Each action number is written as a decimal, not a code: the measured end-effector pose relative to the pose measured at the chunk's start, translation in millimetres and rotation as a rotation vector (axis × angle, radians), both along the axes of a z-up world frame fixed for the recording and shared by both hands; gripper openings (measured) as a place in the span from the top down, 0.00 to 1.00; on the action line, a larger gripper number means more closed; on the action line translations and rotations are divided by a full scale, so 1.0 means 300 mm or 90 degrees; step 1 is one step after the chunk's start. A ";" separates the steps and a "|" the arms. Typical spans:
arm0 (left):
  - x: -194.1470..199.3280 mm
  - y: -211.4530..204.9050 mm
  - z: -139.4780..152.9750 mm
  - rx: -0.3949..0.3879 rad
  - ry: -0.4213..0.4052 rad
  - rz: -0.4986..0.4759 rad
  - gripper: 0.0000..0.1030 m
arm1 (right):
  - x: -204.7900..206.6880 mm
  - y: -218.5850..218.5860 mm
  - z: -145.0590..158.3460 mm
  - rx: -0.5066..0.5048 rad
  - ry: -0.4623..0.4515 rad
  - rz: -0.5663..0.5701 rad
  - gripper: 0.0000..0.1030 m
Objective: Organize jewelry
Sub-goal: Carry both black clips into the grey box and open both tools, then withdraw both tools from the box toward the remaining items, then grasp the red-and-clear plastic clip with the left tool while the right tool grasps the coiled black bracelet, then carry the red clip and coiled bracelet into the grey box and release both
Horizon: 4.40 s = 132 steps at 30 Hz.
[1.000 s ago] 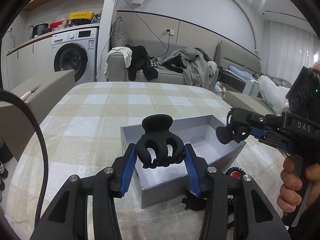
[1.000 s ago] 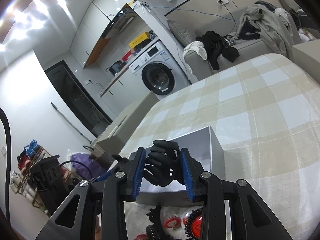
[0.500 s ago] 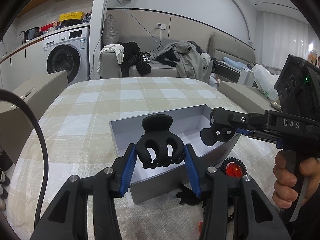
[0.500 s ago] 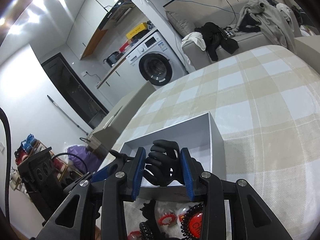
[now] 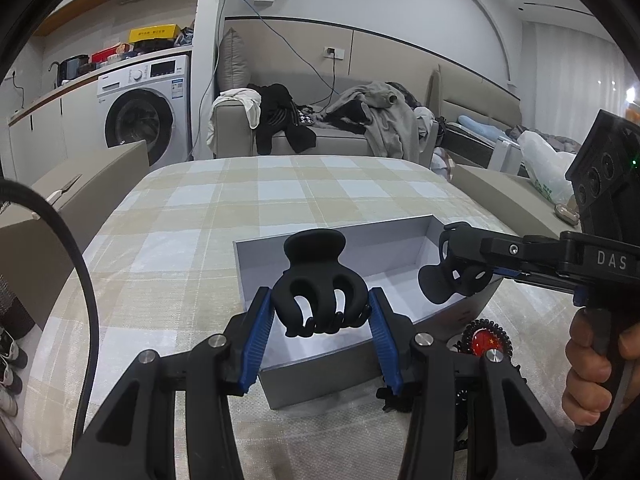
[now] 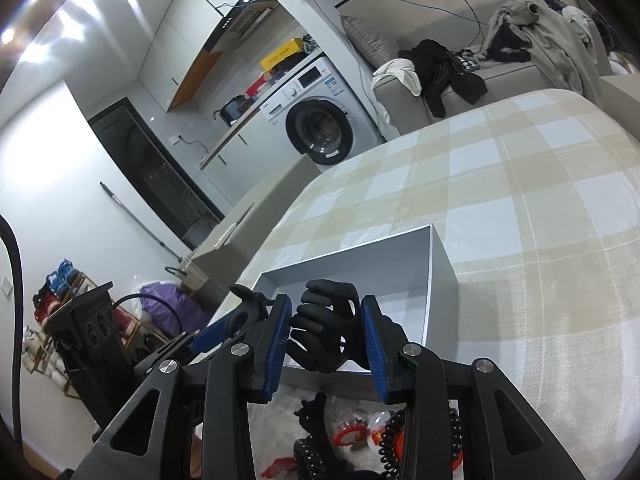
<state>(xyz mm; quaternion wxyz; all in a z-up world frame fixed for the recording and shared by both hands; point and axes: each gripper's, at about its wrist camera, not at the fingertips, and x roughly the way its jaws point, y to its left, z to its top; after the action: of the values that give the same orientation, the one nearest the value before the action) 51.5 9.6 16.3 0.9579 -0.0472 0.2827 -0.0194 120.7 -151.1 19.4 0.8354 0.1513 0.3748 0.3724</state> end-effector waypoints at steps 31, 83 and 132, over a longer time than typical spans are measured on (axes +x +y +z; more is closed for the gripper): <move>-0.138 -0.048 0.051 -0.012 0.006 -0.041 0.01 | -0.149 -0.092 0.046 -0.183 -0.063 -0.041 0.00; -0.165 -0.145 -0.116 -0.016 0.153 -0.183 0.80 | -0.249 -0.063 -0.061 -0.218 -0.041 0.032 0.18; -0.159 -0.028 -0.060 -0.060 0.068 -0.091 0.89 | -0.281 0.027 -0.016 -0.206 -0.111 0.068 0.92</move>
<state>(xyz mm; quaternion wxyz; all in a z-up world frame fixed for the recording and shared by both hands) 3.8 1.1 -1.7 0.9344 -0.0726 0.3346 -0.0987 36.5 -143.0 14.6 0.8572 -0.0381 0.3638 0.3626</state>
